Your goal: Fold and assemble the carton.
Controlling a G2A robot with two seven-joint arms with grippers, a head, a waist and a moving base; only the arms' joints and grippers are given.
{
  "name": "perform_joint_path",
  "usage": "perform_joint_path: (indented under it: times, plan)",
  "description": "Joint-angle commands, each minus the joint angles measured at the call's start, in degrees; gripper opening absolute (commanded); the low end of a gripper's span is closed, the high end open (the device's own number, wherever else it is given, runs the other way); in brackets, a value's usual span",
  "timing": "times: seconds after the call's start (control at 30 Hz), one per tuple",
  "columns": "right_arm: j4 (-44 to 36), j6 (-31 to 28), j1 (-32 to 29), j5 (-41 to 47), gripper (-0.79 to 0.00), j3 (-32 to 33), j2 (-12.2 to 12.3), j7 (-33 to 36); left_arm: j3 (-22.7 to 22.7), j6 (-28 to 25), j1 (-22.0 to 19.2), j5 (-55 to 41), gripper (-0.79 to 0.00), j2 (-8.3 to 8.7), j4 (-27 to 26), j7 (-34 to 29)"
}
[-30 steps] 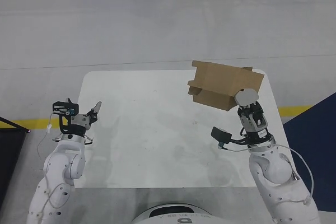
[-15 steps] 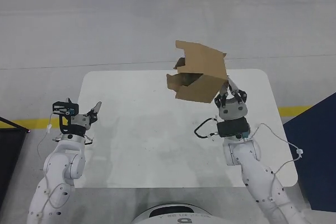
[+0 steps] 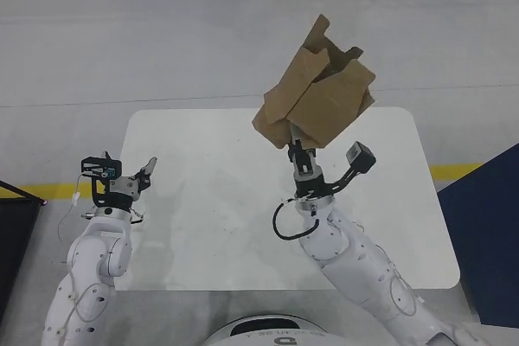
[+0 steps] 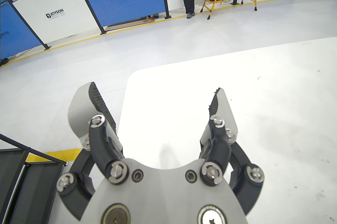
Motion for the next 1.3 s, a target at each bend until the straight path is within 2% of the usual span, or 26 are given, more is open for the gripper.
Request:
perform_joint_path:
  times: [0.0, 0.37, 0.47, 0.53, 0.63, 1.03, 1.27]
  plan:
    - [0.4, -1.2, 0.9, -5.1, -0.785, -0.4, -0.3, -1.2, 0.0, 0.0, 0.0, 0.0, 0.000, 0.00, 0.0, 0.0]
    - [0.8, -1.5, 1.0, -6.1, -0.785, -0.4, -0.4, -1.7, 0.0, 0.0, 0.0, 0.0, 0.000, 0.00, 0.0, 0.0]
    - [1.8, -4.1, -0.3, -1.2, -0.785, 0.4, -0.5, -1.0, 0.0, 0.0, 0.0, 0.0, 0.000, 0.00, 0.0, 0.0]
    - [3.0, -2.0, -0.5, -5.0, -0.785, 1.1, -0.4, 0.3, 0.0, 0.0, 0.0, 0.0, 0.000, 0.00, 0.0, 0.0]
    - [3.8, -3.8, -1.0, -5.5, -0.785, 0.4, -0.7, 0.5, 0.0, 0.0, 0.0, 0.0, 0.000, 0.00, 0.0, 0.0]
    - [5.4, -5.4, 0.3, -16.2, -0.785, -0.5, -1.8, 0.3, 0.0, 0.0, 0.0, 0.0, 0.000, 0.00, 0.0, 0.0]
    - [5.8, -4.2, 1.1, -22.2, -0.785, 0.1, -2.2, -0.2, 0.0, 0.0, 0.0, 0.0, 0.000, 0.00, 0.0, 0.0]
